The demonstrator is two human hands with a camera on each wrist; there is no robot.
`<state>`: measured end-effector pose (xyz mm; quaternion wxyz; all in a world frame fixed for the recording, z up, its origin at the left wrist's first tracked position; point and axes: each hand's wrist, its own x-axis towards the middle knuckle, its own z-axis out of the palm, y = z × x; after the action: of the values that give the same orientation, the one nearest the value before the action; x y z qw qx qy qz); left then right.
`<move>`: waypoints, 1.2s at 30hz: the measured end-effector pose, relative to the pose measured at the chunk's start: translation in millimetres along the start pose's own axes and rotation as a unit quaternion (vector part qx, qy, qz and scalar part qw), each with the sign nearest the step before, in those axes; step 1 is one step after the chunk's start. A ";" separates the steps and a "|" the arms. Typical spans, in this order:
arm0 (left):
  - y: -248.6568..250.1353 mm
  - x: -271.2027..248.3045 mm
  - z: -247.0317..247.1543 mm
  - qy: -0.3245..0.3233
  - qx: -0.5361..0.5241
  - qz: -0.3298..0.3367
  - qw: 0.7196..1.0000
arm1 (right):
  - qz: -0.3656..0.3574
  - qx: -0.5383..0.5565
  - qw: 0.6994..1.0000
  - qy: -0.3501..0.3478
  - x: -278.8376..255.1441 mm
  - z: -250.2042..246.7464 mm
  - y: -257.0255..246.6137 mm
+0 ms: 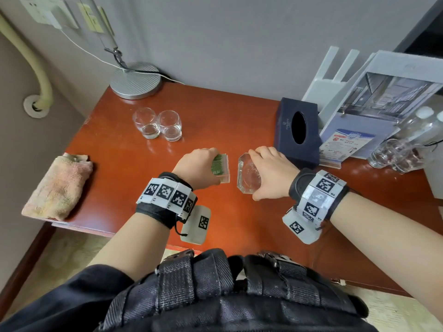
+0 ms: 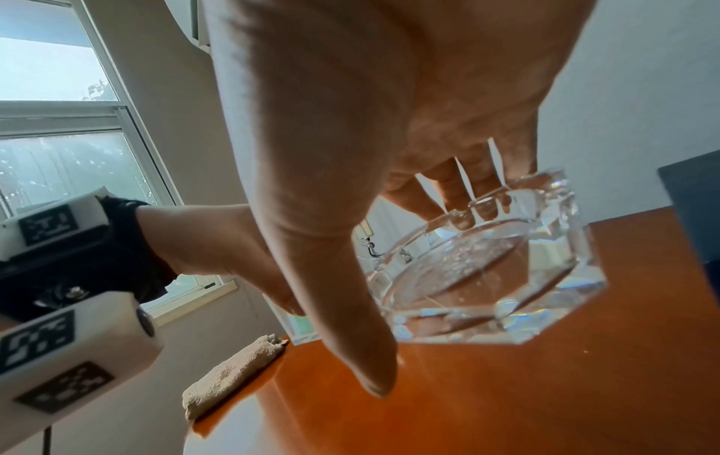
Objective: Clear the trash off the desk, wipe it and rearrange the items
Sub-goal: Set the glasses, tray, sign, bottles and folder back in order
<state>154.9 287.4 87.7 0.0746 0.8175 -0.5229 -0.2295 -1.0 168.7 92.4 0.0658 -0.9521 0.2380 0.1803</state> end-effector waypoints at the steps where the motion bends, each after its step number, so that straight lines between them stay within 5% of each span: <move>1: -7.9 -2.0 -2.0 -0.002 0.000 -0.004 1.000 | -0.003 -0.003 1.000 -0.001 3.3 -1.0 -6.9; 36: -89.0 -9.4 -17.2 0.044 -0.056 -0.156 0.985 | -0.161 -0.081 0.983 -0.025 103.8 -35.8 -62.4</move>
<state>232.5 333.1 73.5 0.1064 0.8930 -0.3711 -0.2311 125.1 171.3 89.1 0.0224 -0.9754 0.0644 0.2097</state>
